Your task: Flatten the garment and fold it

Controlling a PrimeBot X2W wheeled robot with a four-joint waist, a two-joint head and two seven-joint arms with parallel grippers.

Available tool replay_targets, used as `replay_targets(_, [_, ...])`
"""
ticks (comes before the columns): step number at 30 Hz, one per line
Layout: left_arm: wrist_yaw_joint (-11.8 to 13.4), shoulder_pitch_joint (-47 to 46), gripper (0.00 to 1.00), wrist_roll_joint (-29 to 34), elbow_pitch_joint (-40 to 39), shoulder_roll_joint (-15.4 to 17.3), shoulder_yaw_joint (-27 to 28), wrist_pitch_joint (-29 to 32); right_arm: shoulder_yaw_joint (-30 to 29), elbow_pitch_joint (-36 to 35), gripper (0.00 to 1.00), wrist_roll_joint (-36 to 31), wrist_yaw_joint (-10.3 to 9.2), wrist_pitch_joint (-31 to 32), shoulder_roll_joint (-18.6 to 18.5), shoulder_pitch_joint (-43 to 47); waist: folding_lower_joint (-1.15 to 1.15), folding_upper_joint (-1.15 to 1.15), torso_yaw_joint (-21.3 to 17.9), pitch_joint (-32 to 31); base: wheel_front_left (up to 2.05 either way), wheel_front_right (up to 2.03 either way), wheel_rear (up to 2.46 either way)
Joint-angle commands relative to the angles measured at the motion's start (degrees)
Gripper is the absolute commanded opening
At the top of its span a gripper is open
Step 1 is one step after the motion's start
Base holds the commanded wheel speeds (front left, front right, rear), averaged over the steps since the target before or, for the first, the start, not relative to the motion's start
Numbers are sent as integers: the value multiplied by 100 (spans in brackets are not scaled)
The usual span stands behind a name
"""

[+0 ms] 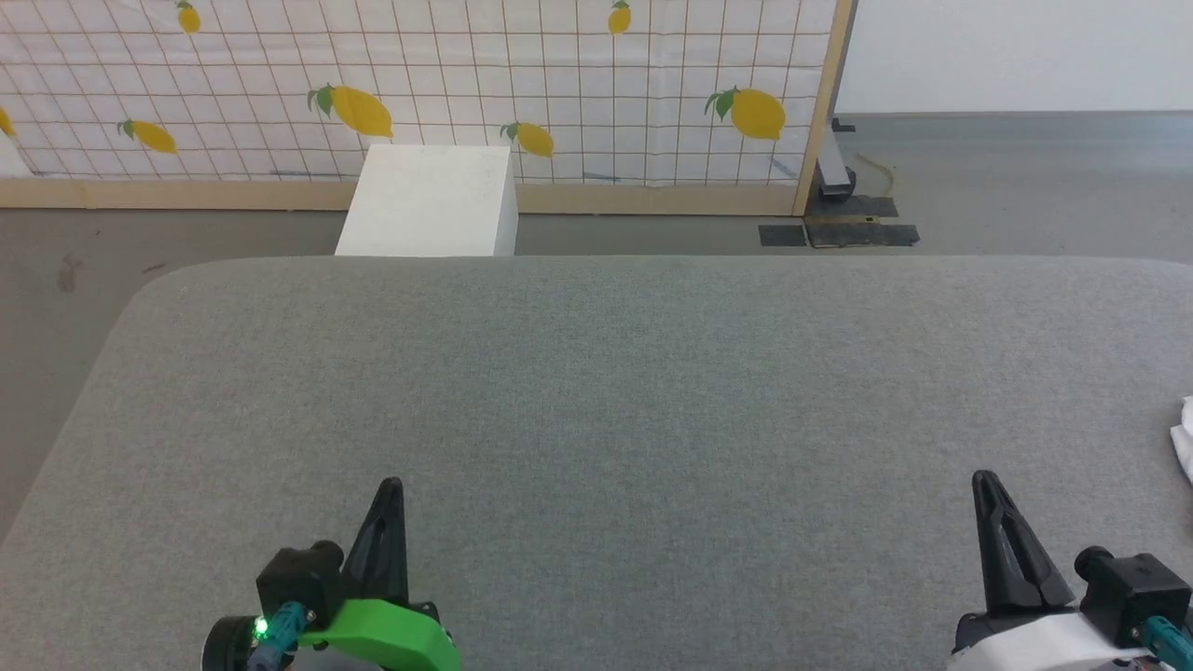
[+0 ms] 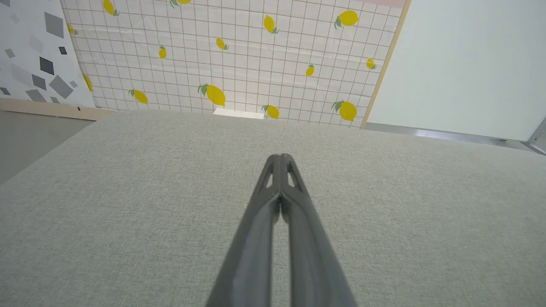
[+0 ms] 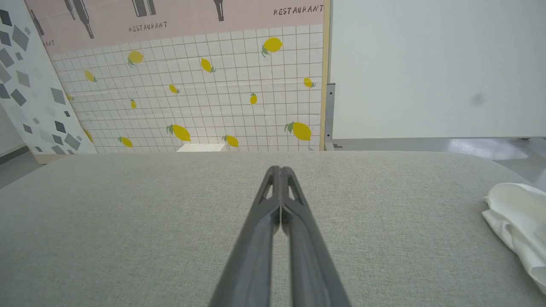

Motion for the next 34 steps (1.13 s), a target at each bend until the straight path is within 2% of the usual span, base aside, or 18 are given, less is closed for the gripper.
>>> replay_targets(1, [6, -34, 0, 85, -44, -4, 33, 29, 20, -3, 0, -69, -1, 43, 3, -113, 0, 0, -3, 2, 0, 0, 0])
replay_targets(34, [16, -96, 0, 428, -304, -11, 201, 425, 138, -9, 0, -270, -4, 349, 8, -353, 0, 0, -69, 58, 0, 0, 0])
